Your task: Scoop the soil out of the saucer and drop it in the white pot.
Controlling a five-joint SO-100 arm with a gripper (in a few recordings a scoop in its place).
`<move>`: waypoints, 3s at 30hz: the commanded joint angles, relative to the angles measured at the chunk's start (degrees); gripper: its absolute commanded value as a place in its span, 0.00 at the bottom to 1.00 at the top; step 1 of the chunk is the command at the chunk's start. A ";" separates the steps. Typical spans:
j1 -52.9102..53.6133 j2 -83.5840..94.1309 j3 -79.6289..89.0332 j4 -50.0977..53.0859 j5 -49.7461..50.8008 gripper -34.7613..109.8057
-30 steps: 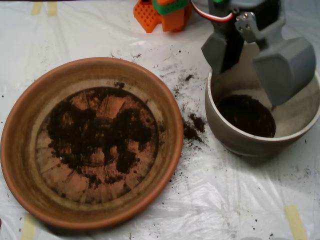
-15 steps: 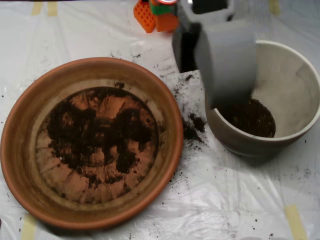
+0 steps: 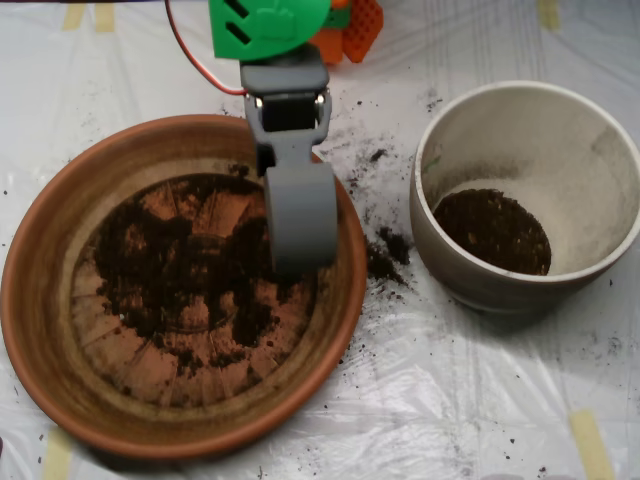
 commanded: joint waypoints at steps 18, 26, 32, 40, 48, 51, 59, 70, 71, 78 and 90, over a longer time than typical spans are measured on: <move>8.96 -17.84 5.27 -13.10 -15.47 0.52; 6.86 -25.22 -1.14 -12.04 -15.38 0.52; 4.83 -30.41 -7.47 -9.67 -14.41 0.42; 1.05 -30.41 -7.82 -13.10 -10.81 0.38; 0.44 -24.26 0.44 -21.01 -10.63 0.32; 0.09 -19.25 6.77 -26.46 -11.51 0.32; 2.20 -15.64 10.46 -33.40 -11.43 0.24; 4.66 -3.16 6.59 -27.25 -1.67 0.24; 4.04 -1.67 5.62 -25.40 -1.05 0.24; -0.53 7.73 -4.13 -11.43 1.67 0.24; -10.37 9.76 -29.27 8.35 4.22 0.24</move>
